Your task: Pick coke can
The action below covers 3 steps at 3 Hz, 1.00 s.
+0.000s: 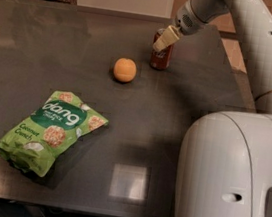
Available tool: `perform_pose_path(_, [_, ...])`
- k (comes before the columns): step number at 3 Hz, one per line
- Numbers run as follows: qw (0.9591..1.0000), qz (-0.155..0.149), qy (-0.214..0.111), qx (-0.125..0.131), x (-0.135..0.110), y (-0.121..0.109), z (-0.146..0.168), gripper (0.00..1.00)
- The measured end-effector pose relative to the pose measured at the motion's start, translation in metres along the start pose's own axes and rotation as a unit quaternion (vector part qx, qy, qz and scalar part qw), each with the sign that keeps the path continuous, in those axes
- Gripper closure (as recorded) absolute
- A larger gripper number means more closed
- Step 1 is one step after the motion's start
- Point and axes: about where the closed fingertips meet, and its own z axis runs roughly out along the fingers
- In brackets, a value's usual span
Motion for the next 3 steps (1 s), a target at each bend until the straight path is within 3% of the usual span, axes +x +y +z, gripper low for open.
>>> perform_pose_path(2, [0.9993,-0.020,-0.023,-0.024,-0.008,0.013,-0.021,0.86])
perform_pose_path(3, [0.9975,-0.048,-0.036,-0.038,-0.012,0.028,-0.050,1.00])
